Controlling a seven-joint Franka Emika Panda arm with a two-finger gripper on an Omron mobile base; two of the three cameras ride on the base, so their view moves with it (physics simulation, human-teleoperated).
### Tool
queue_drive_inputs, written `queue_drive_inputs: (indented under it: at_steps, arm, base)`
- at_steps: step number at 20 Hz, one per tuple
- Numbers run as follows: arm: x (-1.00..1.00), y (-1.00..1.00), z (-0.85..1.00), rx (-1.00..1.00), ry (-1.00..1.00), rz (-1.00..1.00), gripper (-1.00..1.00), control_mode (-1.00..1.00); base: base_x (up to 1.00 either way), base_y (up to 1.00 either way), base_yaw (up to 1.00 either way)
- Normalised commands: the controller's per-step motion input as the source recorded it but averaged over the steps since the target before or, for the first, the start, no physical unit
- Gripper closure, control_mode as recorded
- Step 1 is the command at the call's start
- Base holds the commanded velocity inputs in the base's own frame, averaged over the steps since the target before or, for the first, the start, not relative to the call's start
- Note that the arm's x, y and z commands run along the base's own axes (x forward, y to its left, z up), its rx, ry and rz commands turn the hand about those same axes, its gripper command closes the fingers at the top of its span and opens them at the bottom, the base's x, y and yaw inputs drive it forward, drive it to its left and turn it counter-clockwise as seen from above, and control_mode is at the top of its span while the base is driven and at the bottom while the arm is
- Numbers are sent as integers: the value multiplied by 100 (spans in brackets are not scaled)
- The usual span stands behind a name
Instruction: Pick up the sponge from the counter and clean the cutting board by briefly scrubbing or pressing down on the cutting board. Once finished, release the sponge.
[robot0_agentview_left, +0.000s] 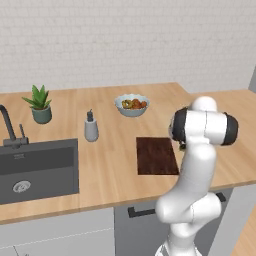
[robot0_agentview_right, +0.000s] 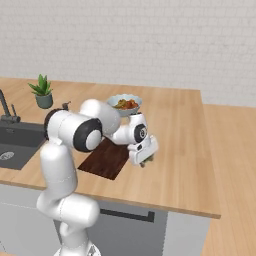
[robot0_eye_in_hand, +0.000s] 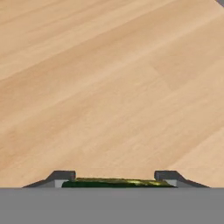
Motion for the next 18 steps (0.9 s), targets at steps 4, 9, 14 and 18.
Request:
queue_drive_inputs:
  at_steps: [4,9,14,18]
  arm:
    - [-50,83,100,15,-2,32,100,-100]
    - [-1,100,93,-15,35,34,100,-100]
    - [-1,97,21,-31,24,12,100,-100]
    - [-33,52,-45,-24,6,-9,100,-100]
  base:
    - [0,0,0]
    - [0,0,0]
    - [0,0,0]
    - [0,0,0]
